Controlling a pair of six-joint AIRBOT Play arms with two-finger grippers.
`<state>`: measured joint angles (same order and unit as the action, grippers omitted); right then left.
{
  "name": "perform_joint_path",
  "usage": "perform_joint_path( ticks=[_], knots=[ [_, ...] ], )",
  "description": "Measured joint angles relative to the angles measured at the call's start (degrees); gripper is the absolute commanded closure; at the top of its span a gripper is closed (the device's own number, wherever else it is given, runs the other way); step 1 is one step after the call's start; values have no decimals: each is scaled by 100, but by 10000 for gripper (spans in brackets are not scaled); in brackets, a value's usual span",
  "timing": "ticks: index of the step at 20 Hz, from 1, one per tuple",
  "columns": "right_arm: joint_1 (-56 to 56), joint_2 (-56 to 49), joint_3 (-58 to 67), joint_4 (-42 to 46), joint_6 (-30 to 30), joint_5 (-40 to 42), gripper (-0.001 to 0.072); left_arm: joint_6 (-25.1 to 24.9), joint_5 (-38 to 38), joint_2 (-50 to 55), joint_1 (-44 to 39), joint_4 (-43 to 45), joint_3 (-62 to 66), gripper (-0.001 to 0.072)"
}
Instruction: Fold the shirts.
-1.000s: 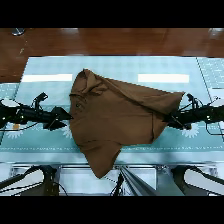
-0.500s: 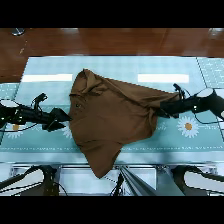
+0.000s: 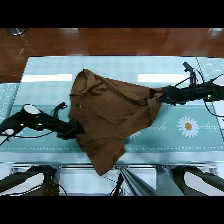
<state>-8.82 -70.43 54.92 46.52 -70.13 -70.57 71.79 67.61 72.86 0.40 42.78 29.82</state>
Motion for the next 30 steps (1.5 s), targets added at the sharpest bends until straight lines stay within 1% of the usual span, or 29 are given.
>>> perform_joint_path(
  ticks=[1,2,4,6,7,9,11,12,14,17,19,21,23,27,30],
  knots=[
    [4,59,7,-2,-35,-13,691,-90,-262,7,-216,-151,-13,677],
    [4,122,15,-9,-52,-28,691,-243,-389,-2,-361,-518,35,677],
    [2,264,127,-15,-125,-120,691,-693,-326,-66,-509,-1453,299,678],
    [-2,420,553,-15,-181,-251,691,-1198,-291,-236,-466,-2546,879,678],
    [-2,494,909,-4,-234,-319,691,-1384,-236,-356,-385,-3069,1316,679],
    [-2,616,1937,17,-378,-463,691,-1622,-262,-601,-144,-3731,2422,679],
    [-2,723,3106,20,-516,-623,691,-1674,-286,-837,175,-4041,3744,679],
    [-2,796,3650,24,-584,-706,691,-1587,-326,-940,350,-4013,4415,679],
    [-2,1060,4625,37,-673,-850,691,-1204,-367,-1180,728,-3414,5810,679],
    [-2,1727,5407,234,-831,-1014,691,-295,-269,-1663,1147,-1670,7447,679],
    [-2,2251,5646,507,-986,-1174,691,142,-153,-2092,1281,-627,8004,679],
    [-2,2708,5764,776,-1139,-1379,691,407,-17,-2522,1353,146,8297,679],
    [-2,3038,5825,1005,-1287,-1637,691,564,208,-2874,1388,579,8450,679],
    [-2,3342,5707,1322,-1484,-2190,691,835,704,-3241,1421,1019,8338,679],
    [-2,3410,5056,1414,-1537,-2339,691,990,898,-3327,1423,1130,7602,679]
  ],
)
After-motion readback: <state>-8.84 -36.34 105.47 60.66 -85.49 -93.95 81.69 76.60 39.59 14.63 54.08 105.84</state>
